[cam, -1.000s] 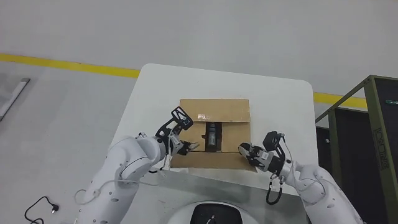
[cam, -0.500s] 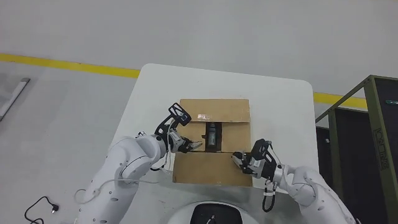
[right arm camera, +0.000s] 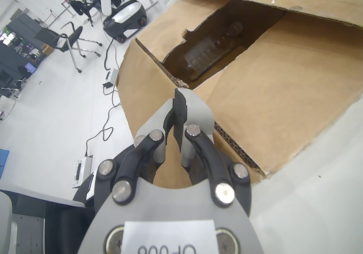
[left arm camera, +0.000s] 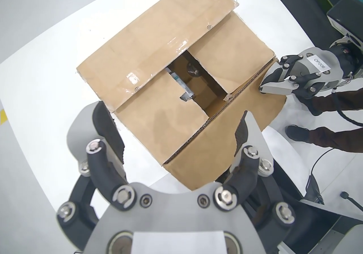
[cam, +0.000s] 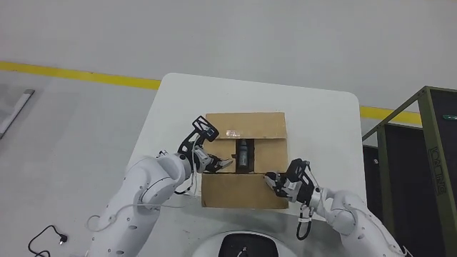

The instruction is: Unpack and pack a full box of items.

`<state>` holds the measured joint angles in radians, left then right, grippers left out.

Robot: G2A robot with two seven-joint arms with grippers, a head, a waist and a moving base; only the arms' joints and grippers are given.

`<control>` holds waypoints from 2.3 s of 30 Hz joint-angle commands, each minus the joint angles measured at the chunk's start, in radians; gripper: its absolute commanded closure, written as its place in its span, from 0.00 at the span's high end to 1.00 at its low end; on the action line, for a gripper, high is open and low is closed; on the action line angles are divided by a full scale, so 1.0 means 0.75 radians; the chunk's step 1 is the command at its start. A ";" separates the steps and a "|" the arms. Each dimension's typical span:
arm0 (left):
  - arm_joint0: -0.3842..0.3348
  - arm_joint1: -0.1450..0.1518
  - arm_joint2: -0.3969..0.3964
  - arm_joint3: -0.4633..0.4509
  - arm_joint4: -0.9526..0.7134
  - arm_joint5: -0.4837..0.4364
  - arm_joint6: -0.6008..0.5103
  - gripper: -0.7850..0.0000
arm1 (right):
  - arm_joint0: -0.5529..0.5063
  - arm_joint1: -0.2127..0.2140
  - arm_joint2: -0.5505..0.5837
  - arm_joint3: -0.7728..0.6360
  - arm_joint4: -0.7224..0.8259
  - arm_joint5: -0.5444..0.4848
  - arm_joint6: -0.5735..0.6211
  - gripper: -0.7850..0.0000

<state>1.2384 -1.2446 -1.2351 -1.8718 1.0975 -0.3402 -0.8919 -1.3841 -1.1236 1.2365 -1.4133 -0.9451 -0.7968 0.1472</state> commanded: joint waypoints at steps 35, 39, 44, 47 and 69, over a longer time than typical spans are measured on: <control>-0.053 -0.004 0.095 0.114 0.062 0.151 0.205 1.00 | -0.015 -0.031 0.012 0.123 0.248 0.281 -0.156 0.00; -0.042 -0.001 0.085 0.106 0.064 0.150 0.201 1.00 | -0.037 -0.032 0.004 0.096 0.272 0.249 -0.144 0.00; -0.025 0.004 0.073 0.078 0.082 0.156 0.191 1.00 | -0.052 -0.018 0.068 0.048 0.255 0.245 -0.135 0.00; -0.001 0.008 0.055 0.053 0.070 0.153 0.194 1.00 | -0.053 -0.005 0.141 0.002 0.214 0.266 -0.140 0.38; 0.068 0.018 -0.023 0.003 0.034 0.239 0.333 1.00 | 0.191 -0.023 -0.103 -0.074 -0.641 0.526 -0.071 0.84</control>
<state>1.2878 -1.2317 -1.2523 -1.8684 1.1229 -0.1617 -0.6419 -1.2513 -1.1379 1.1723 -1.4735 -1.4058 -0.4167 0.0940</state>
